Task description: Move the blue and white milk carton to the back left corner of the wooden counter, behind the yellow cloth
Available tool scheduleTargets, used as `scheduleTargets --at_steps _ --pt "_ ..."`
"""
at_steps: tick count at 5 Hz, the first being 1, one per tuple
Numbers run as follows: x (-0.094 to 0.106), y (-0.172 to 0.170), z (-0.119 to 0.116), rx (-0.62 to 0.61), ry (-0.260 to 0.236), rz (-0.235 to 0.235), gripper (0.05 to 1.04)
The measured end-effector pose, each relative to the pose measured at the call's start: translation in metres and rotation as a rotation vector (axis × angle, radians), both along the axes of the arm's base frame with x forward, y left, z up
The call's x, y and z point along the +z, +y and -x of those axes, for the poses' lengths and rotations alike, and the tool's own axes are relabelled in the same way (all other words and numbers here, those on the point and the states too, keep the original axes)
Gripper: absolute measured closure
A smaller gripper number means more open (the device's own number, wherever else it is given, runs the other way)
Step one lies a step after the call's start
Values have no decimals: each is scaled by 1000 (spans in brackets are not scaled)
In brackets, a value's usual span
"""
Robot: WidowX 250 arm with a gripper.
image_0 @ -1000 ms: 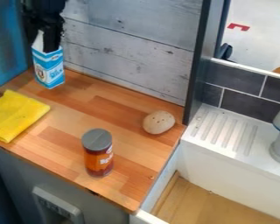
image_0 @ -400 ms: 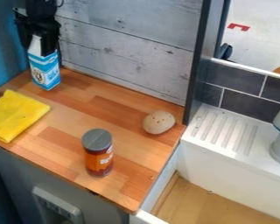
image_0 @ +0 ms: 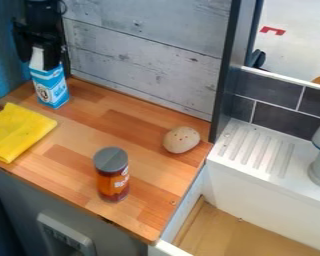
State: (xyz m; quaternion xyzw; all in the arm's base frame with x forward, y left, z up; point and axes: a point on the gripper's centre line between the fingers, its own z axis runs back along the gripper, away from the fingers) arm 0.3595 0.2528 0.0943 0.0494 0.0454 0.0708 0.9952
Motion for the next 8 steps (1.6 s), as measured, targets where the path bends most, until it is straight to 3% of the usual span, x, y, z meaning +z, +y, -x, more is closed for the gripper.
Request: scheduleTargets --at_steps 2,4,5,6,7,8 --pt "8 8 7 19 -3 24 83" --pt "52 -5 25 -22 -81 -30 83" --pt "69 -51 41 -144 -88 -72 83" --pt "88 -107 53 -338 -85 -54 83" --pt "86 -146 67 -494 -52 17 83" --pt "73 -197 58 -605 -41 70 83"
